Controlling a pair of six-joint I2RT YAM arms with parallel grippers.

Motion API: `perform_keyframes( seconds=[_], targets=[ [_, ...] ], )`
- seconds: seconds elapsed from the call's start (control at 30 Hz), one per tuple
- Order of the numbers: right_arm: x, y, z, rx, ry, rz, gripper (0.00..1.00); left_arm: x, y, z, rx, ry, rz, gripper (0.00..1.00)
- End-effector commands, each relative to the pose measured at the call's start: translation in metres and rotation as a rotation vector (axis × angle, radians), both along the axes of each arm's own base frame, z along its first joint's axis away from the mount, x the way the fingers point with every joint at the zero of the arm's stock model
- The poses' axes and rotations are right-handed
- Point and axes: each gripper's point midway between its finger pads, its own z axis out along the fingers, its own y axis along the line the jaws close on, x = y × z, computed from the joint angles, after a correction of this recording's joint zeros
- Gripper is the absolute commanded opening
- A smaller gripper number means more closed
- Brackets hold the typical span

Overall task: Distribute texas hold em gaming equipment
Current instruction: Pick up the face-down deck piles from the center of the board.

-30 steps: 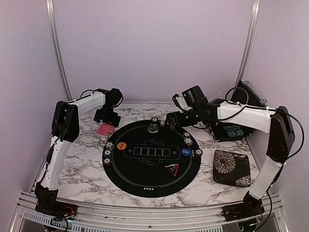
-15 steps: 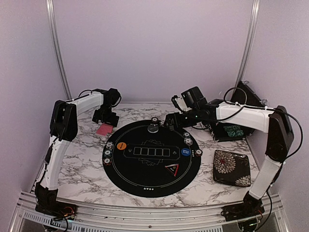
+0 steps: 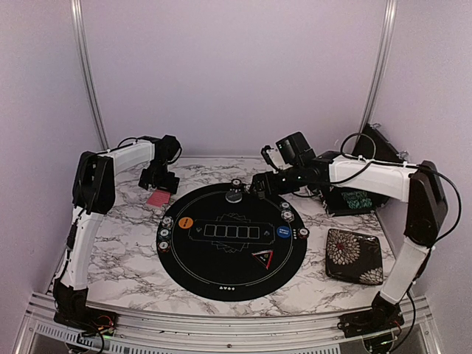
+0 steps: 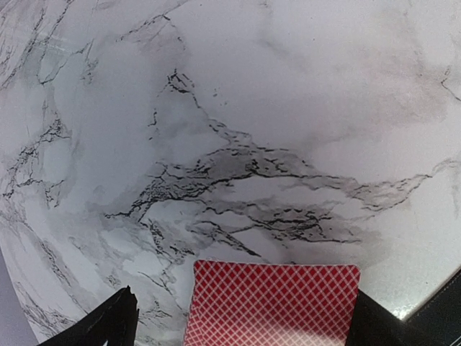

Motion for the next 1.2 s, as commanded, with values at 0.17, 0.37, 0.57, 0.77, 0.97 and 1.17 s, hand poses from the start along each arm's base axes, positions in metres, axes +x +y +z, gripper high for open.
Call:
perform_keyframes(
  seconds=[0.17, 0.37, 0.57, 0.77, 0.97, 1.17],
  targets=[
    [0.01, 0.005, 0.016, 0.03, -0.032, 0.003, 0.98, -0.016, 0.01, -0.001, -0.004, 0.054, -0.005, 0.99],
    [0.011, 0.005, 0.015, 0.028, -0.03, 0.004, 0.98, -0.023, 0.012, -0.003, -0.031, 0.082, -0.022, 0.99],
    [0.01, 0.005, 0.014, 0.029, -0.026, 0.003, 0.98, -0.028, 0.011, -0.004, -0.055, 0.105, -0.043, 0.99],
    [0.009, 0.004, 0.013, 0.025, -0.023, 0.002, 0.99, -0.032, 0.008, -0.008, -0.112, 0.138, -0.073, 0.99],
    [0.008, 0.004, 0.01, 0.019, -0.018, 0.008, 0.98, -0.037, 0.006, -0.014, -0.177, 0.175, -0.103, 0.99],
    [0.008, 0.005, 0.009, 0.018, -0.015, 0.013, 0.98, -0.043, 0.011, -0.019, -0.209, 0.211, -0.106, 0.99]
  ],
)
